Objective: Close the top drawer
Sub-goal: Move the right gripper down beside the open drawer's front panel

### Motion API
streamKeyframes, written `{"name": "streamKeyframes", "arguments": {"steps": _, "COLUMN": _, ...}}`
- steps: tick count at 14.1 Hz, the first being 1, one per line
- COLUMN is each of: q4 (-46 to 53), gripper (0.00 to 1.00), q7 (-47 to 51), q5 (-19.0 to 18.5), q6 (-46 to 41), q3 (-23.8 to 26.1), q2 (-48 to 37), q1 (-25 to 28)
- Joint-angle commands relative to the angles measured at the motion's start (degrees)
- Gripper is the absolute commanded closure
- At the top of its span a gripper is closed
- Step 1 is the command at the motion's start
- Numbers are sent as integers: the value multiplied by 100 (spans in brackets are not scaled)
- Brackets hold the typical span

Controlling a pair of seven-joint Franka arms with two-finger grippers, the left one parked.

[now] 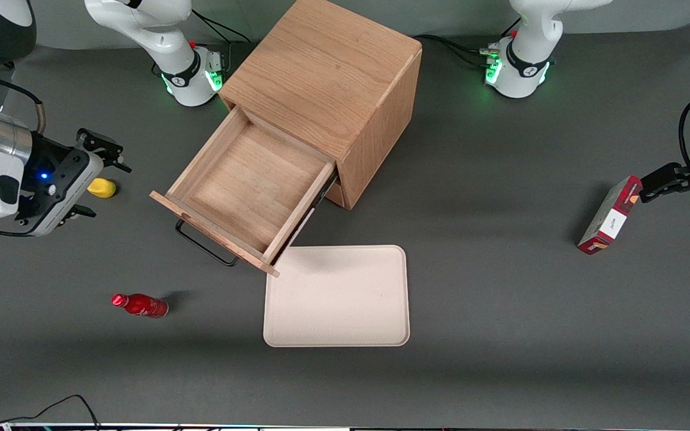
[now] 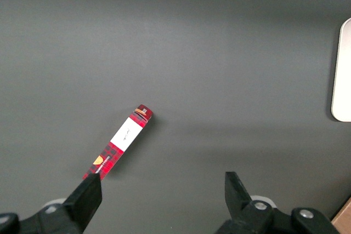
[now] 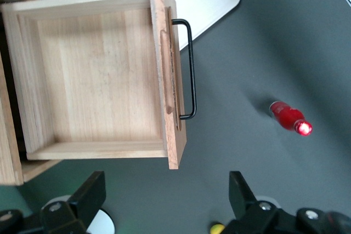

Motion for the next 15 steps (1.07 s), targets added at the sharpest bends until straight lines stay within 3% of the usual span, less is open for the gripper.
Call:
{"name": "streamKeyframes", "arguments": {"steps": 1, "q4": 230, "gripper": 0, "q7": -246, "q5": 52, "q6": -81, "q3": -41, "q2": 246, "q1": 27}}
{"name": "streamKeyframes", "arguments": {"steps": 8, "q4": 230, "gripper": 0, "q7": -211, "q5": 87, "q6": 24, "q3": -67, "q2": 545, "q1": 18}}
{"name": "streamKeyframes", "arguments": {"steps": 15, "q4": 195, "gripper": 0, "q7": -132, "q5": 96, "q6": 569, "q3": -23, "q2": 1573, "q1": 53}}
